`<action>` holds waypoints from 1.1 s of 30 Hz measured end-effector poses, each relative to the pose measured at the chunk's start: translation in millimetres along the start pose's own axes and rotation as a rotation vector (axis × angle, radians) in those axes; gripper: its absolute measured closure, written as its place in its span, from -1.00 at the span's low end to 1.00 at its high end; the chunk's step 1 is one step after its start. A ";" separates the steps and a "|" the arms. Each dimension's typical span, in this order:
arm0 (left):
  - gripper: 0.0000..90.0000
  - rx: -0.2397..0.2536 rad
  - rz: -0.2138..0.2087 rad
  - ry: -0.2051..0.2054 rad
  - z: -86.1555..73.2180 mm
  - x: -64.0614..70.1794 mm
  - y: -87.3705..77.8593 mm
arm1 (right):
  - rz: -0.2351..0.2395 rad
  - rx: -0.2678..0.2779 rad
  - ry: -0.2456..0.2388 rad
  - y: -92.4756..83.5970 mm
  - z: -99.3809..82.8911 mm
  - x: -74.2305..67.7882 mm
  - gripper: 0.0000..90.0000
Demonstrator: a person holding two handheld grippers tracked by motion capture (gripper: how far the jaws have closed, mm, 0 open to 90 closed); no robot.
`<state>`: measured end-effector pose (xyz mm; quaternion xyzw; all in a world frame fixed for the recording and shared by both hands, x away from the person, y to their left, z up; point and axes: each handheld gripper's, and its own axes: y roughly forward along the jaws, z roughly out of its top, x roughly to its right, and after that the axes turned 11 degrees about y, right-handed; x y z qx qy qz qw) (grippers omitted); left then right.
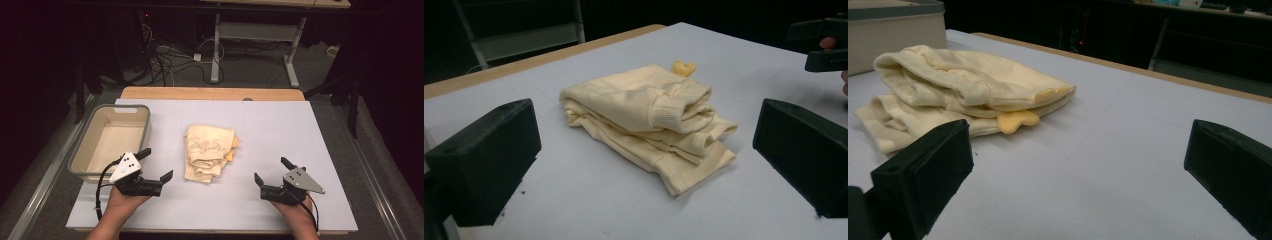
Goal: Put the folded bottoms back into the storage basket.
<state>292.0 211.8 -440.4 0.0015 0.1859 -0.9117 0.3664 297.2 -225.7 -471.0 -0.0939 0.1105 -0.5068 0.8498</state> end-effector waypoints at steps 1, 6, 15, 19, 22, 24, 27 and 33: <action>-1.00 -0.003 -0.003 0.001 0.4 0.2 0.5 | -0.001 0.002 -0.005 -0.5 -0.2 -0.3 -0.99; -1.00 -0.015 -0.014 0.000 3.5 2.5 5.3 | -0.002 0.004 -0.005 -2.9 -1.6 0.4 -0.99; -1.00 -0.039 -0.075 0.025 7.4 13.9 12.6 | -0.004 -0.008 0.008 -1.6 -3.2 2.6 -0.99; -1.00 -0.061 -0.096 0.042 7.2 21.2 18.7 | 0.004 -0.015 0.010 -1.4 -3.3 1.5 -0.99; -1.00 -0.103 -0.129 0.052 4.1 29.9 28.8 | 0.011 -0.020 0.004 -0.5 -3.5 0.8 -0.99; -1.00 -0.117 -0.140 0.056 3.3 31.8 31.4 | 0.012 -0.023 0.007 -0.1 -3.9 0.8 -0.99; -1.00 -0.152 -0.166 0.061 0.9 36.9 38.2 | 0.011 -0.025 0.008 0.0 -4.1 1.0 -0.99; -1.00 -0.230 -0.208 0.061 -5.3 42.5 50.1 | 0.011 -0.027 0.009 -0.6 -3.8 1.5 -0.99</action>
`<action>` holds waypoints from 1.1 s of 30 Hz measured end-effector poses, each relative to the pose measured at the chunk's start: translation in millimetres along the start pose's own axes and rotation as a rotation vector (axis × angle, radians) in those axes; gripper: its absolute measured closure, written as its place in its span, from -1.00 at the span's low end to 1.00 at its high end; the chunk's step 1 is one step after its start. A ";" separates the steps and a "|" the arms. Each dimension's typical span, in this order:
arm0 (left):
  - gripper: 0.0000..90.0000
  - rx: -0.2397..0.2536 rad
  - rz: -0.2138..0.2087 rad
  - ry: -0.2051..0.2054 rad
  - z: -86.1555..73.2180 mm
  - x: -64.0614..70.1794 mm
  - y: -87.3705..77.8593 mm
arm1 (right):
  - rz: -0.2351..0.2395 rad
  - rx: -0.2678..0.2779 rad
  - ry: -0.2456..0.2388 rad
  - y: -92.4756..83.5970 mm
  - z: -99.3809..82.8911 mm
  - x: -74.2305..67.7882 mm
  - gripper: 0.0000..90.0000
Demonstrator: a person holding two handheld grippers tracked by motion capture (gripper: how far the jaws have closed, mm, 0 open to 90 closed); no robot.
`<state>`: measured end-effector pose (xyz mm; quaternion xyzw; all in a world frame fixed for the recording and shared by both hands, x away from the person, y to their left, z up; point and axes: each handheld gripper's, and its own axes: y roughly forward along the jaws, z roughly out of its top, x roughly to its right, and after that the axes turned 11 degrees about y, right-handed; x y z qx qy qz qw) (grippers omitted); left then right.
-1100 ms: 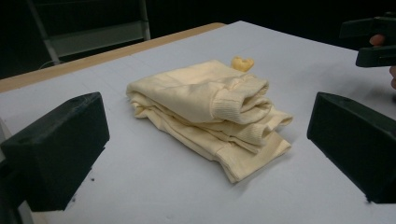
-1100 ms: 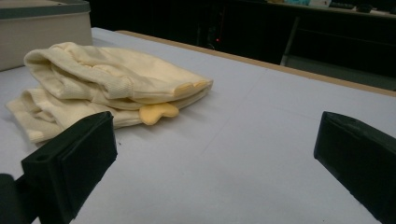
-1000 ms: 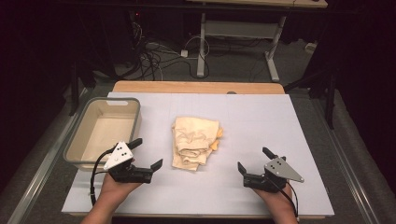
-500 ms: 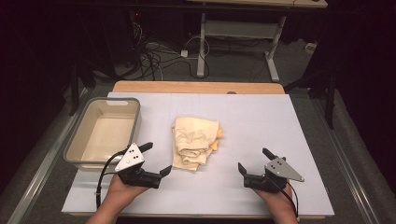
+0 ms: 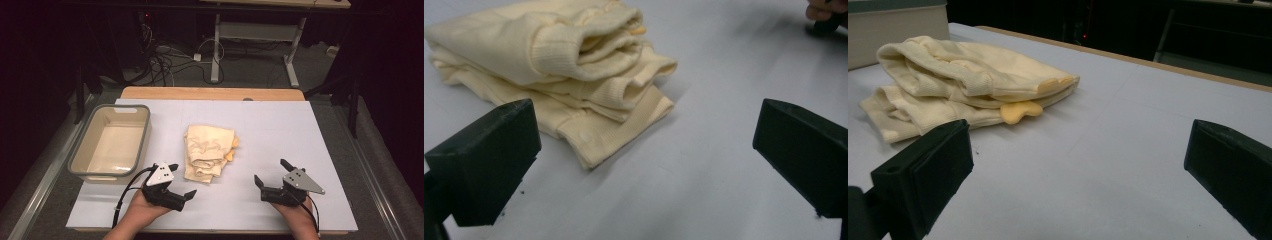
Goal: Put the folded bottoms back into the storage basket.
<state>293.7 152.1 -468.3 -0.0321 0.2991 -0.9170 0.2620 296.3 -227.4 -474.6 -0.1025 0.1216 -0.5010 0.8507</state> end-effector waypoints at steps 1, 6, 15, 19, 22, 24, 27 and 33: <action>-1.00 -0.026 -0.011 -0.006 -1.6 -0.1 4.3 | 0.000 -0.003 0.000 0.4 -0.2 0.1 -0.99; -1.00 -0.084 -0.022 -0.022 -5.2 -1.8 12.1 | 0.001 -0.012 -0.001 1.1 -1.1 0.0 -0.99; -0.18 -0.176 0.002 -0.093 -10.3 -12.5 23.8 | 0.006 -0.032 -0.014 5.3 -4.0 -2.3 -0.99; 0.04 -0.132 0.057 -0.152 -7.4 -30.8 29.1 | 0.007 -0.045 -0.033 8.1 -5.5 -6.1 -0.99; 0.21 -0.135 0.049 -0.179 -7.5 -35.8 33.3 | 0.006 -0.051 -0.046 9.1 -6.0 -8.5 -0.99; 0.26 -0.160 0.035 -0.188 -9.1 -36.9 37.9 | 0.006 -0.052 -0.048 9.5 -6.0 -9.1 -0.99; 0.59 -0.153 -0.007 -0.186 -9.8 -36.6 36.9 | 0.011 -0.058 -0.051 10.6 -6.3 -11.7 -0.99; 0.74 -0.150 -0.017 -0.174 -9.7 -35.2 36.4 | 0.013 -0.063 -0.055 10.8 -6.4 -12.6 -0.99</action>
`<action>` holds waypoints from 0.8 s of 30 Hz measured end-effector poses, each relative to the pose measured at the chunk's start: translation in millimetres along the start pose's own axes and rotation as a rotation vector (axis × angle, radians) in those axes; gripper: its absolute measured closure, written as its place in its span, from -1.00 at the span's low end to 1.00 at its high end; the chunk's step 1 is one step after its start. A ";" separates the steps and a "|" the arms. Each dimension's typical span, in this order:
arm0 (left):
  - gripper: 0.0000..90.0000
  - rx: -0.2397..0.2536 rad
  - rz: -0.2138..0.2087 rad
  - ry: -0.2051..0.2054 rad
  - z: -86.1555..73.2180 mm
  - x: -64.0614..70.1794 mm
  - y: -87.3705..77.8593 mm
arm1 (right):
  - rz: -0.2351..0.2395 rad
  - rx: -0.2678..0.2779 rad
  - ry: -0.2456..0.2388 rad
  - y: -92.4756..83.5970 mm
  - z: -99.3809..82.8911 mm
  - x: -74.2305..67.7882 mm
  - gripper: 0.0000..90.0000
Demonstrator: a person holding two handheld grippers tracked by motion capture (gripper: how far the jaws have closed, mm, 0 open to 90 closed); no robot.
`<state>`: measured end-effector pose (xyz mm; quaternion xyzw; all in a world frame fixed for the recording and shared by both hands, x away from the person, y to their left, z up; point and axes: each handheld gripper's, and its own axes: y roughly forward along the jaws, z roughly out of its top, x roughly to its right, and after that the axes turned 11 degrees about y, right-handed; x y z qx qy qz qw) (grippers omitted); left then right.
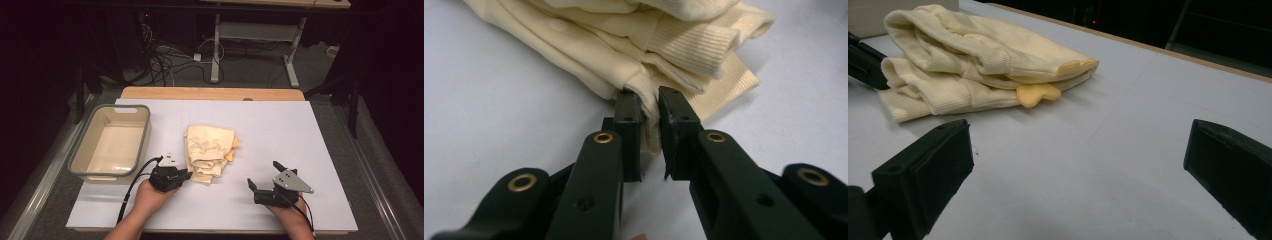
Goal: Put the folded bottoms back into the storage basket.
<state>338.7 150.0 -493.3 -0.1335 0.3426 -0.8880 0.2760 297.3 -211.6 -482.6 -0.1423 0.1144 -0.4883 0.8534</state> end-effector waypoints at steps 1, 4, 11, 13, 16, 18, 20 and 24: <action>0.74 0.002 -0.001 0.002 0.0 0.6 -0.2 | -0.001 -0.002 -0.001 -0.1 0.1 -0.2 -0.99; 0.75 -0.003 -0.016 0.033 0.1 5.3 -2.8 | 0.000 -0.003 -0.002 0.6 0.2 -1.1 -0.98; 0.75 -0.006 -0.026 0.091 -1.2 18.9 -12.5 | 0.014 -0.008 -0.003 3.6 1.2 -3.1 -0.97; 0.74 -0.010 -0.027 0.101 -4.3 22.1 -16.1 | 0.019 -0.009 -0.004 5.6 1.9 -4.2 -0.97; 0.74 -0.015 -0.026 0.106 -11.4 23.8 -23.8 | 0.031 -0.011 -0.001 9.3 3.7 -5.5 -0.95; 0.74 -0.022 -0.013 0.110 -18.1 22.9 -31.4 | 0.037 -0.017 0.005 11.7 5.4 -6.3 -0.95; 0.74 -0.027 0.030 0.076 -31.9 14.4 -46.7 | 0.051 -0.024 0.014 15.0 8.6 -7.2 -0.95; 0.73 -0.044 0.070 0.028 -45.0 1.8 -55.5 | 0.085 -0.034 0.027 21.6 13.7 -9.1 -0.91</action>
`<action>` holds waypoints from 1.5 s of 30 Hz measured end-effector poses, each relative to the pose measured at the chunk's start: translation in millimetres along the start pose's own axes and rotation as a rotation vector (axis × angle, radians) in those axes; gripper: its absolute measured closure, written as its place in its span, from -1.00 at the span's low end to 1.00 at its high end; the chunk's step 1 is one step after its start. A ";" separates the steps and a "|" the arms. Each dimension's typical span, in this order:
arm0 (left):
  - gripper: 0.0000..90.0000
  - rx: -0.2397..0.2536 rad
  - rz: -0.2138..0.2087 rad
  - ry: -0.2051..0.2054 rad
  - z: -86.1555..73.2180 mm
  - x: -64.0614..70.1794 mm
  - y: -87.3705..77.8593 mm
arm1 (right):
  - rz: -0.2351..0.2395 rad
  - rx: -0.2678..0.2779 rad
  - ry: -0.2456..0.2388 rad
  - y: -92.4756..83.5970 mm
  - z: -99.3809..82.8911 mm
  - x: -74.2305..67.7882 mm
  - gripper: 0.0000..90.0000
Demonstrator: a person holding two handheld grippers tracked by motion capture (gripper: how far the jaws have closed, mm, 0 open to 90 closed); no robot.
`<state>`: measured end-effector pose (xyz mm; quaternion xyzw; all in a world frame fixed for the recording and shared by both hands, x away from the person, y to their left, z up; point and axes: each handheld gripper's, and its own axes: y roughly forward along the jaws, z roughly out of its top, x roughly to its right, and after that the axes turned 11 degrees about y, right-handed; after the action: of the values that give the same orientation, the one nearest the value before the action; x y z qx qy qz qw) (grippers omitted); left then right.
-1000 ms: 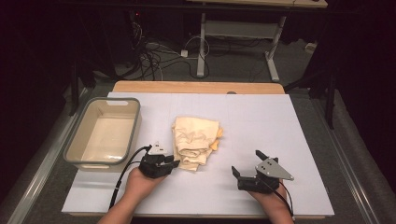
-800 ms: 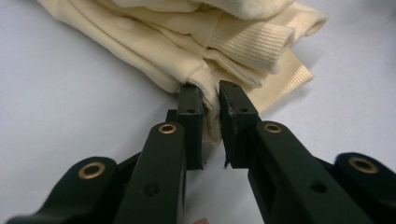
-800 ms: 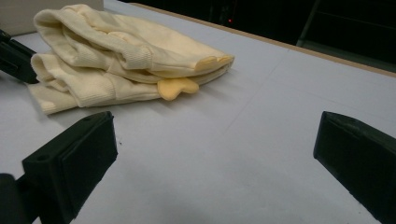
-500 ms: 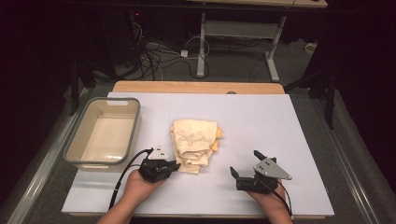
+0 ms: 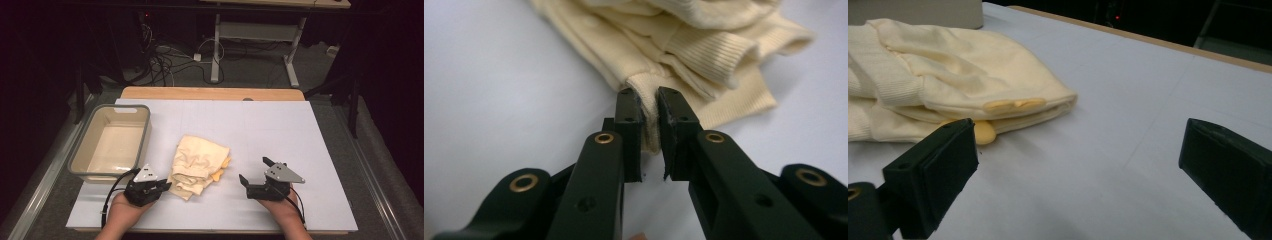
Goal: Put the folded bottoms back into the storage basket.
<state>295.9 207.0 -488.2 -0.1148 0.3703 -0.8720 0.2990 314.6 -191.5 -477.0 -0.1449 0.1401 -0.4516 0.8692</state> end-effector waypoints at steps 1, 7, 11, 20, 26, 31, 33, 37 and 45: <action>0.72 0.000 0.000 0.000 0.0 0.0 0.0 | 0.000 0.000 0.000 0.0 0.0 0.0 -0.91; 0.24 0.015 0.049 0.030 -2.4 3.4 3.8 | 0.045 -0.039 0.035 24.7 16.4 -5.3 -0.35; 0.05 0.021 0.042 0.031 -2.2 1.0 5.8 | 0.044 -0.089 0.009 58.8 28.3 -6.8 0.01; 0.02 0.022 0.007 0.028 -1.5 -2.5 7.4 | 0.054 -0.334 0.096 123.3 41.7 4.4 -0.13; 0.02 0.023 -0.008 0.018 -1.4 -4.3 8.0 | 0.123 -0.369 0.064 114.0 38.3 -5.9 0.74; 0.02 0.039 -0.012 0.026 -0.6 -2.2 7.4 | 0.112 -0.323 0.025 93.3 37.0 -11.4 0.77; 0.02 0.046 0.008 0.047 1.0 0.1 7.6 | 0.125 -0.293 0.062 78.6 32.5 -7.5 0.77; 0.02 0.018 0.063 0.120 6.2 6.7 9.7 | 0.114 -0.263 0.109 59.7 17.3 1.8 0.76; 0.02 -0.038 0.079 0.081 14.0 0.0 12.5 | 0.112 -0.276 0.156 65.7 18.1 5.6 0.04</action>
<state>307.3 192.1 -487.4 -0.0704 0.4029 -0.8562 0.3157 373.4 -157.7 -485.9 -0.2192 0.2757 -0.3887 0.8514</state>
